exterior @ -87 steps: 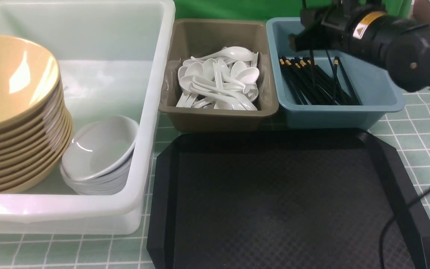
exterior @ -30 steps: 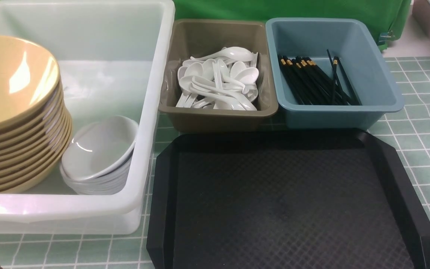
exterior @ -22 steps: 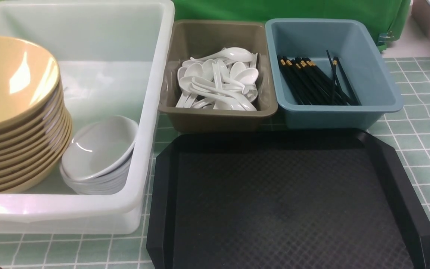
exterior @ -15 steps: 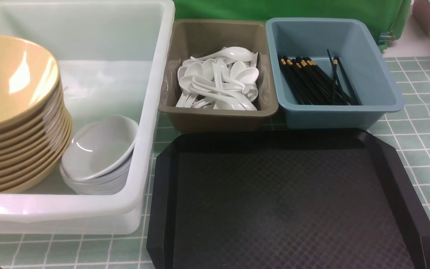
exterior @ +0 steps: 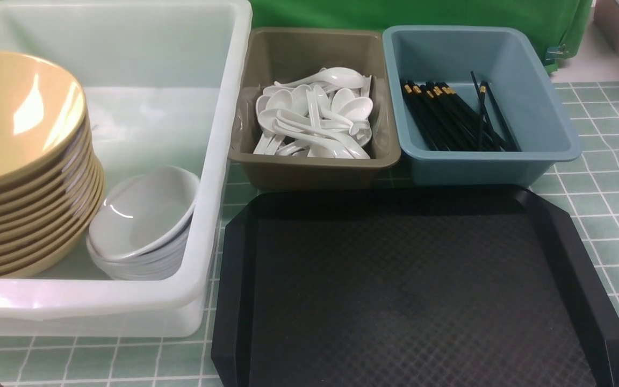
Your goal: On blue table put chopsticks spoon bowls plates into blue grey white boxes.
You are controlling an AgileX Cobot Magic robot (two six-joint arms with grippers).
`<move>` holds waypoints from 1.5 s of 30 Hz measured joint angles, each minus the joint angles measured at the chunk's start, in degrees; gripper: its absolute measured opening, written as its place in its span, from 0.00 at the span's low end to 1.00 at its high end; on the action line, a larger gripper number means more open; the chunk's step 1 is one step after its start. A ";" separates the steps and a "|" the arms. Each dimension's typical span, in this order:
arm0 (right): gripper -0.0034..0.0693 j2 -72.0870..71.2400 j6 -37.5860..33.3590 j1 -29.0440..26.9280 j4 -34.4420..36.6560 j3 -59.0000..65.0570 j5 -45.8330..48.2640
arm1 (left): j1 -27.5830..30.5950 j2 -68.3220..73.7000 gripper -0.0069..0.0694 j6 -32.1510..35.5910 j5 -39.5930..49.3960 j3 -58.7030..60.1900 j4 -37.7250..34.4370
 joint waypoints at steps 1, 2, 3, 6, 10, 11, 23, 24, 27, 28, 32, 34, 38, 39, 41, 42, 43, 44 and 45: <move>0.12 0.00 0.00 0.00 0.00 0.00 0.00 | 0.00 0.00 0.09 0.16 0.00 0.00 0.00; 0.12 0.00 0.00 0.00 0.00 0.00 0.00 | 0.00 0.00 0.09 0.16 0.00 0.00 0.00; 0.13 0.00 0.00 0.00 0.00 0.00 0.00 | 0.00 0.00 0.09 0.16 0.00 0.00 0.00; 0.13 0.00 0.00 0.00 0.00 0.00 0.00 | 0.00 0.00 0.09 0.11 0.00 0.00 0.00; 0.13 0.00 0.00 0.00 0.00 0.00 0.00 | 0.00 0.00 0.09 0.00 0.00 0.00 0.00; 0.14 0.00 0.00 0.00 0.00 0.00 0.00 | 0.00 0.00 0.09 0.00 0.00 0.00 0.00; 0.15 0.00 -0.06 0.00 0.00 0.00 0.07 | 5.10 -7.10 0.09 3.37 -3.70 13.58 -13.19; 0.15 0.00 -0.06 0.00 0.00 0.00 0.07 | 5.28 -7.10 0.09 3.51 -3.82 13.78 -13.68; 0.16 0.00 -0.12 0.00 0.00 0.00 0.07 | 8.24 -7.10 0.09 8.83 -3.69 14.89 -20.55; 0.16 0.00 -0.12 0.00 0.00 0.00 0.07 | 8.32 -7.10 0.09 9.03 -3.42 14.89 -20.72; 0.17 0.00 -0.12 0.00 0.00 0.00 0.07 | 9.01 -7.10 0.09 10.96 -0.01 14.89 -23.09; 0.17 0.00 -0.12 0.00 0.00 0.00 0.07 | 9.01 -7.10 0.09 11.52 0.06 14.84 -24.06; 0.17 0.00 -0.12 0.00 0.00 0.00 0.07 | 9.01 -7.17 0.09 11.52 0.06 14.84 -25.44; 0.17 0.00 -0.12 0.00 0.00 0.00 0.07 | 9.01 -7.17 0.09 11.52 0.06 14.84 -25.44; 0.18 0.00 -0.12 0.00 0.00 0.00 0.07 | 9.01 -7.17 0.09 11.52 0.06 14.84 -25.59; 0.18 0.00 -0.12 0.00 0.00 0.00 0.07 | 9.01 -7.17 0.09 11.52 0.06 14.84 -25.64; 0.18 0.00 -0.12 0.00 0.00 0.00 0.07 | 9.01 -7.17 0.09 11.52 0.06 14.84 -25.64; 0.18 0.00 -0.12 0.00 0.00 0.00 0.07 | 9.01 -7.17 0.09 11.52 0.06 14.84 -25.70; 0.18 0.00 -0.12 0.00 0.00 0.00 0.07 | 9.01 -7.17 0.09 11.52 0.06 14.84 -25.75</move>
